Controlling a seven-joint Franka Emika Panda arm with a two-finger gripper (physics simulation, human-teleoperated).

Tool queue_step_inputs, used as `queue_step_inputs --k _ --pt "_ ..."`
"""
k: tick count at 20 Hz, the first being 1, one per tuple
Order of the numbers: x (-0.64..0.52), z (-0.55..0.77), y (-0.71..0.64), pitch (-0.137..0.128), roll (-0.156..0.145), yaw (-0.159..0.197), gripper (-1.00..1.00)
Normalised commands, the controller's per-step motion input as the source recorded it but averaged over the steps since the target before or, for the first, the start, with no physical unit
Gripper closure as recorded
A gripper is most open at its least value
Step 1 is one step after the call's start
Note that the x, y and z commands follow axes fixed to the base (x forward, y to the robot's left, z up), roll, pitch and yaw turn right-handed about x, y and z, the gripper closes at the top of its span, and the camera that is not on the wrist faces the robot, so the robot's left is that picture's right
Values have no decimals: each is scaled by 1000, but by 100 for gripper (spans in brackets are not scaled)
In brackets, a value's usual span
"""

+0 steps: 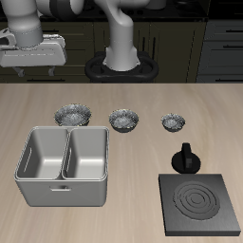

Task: Place the largest bowl in the left side of the drainer and the medium bowl in the right side

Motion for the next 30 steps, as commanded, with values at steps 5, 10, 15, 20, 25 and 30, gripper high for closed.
queue_step_inputs --k 5,10,15,20,25,30 --pt "-22 -371 -55 30 9 -13 -100" --pt "-98 -500 -36 30 16 8 -100" --pt "-239 -531 -10 -2 30 -25 -100" --pt "-151 -528 -63 33 6 -6 -100" --pt "-104 -424 40 46 13 -16 -100" --pt "-153 -276 180 6 32 18 -100"
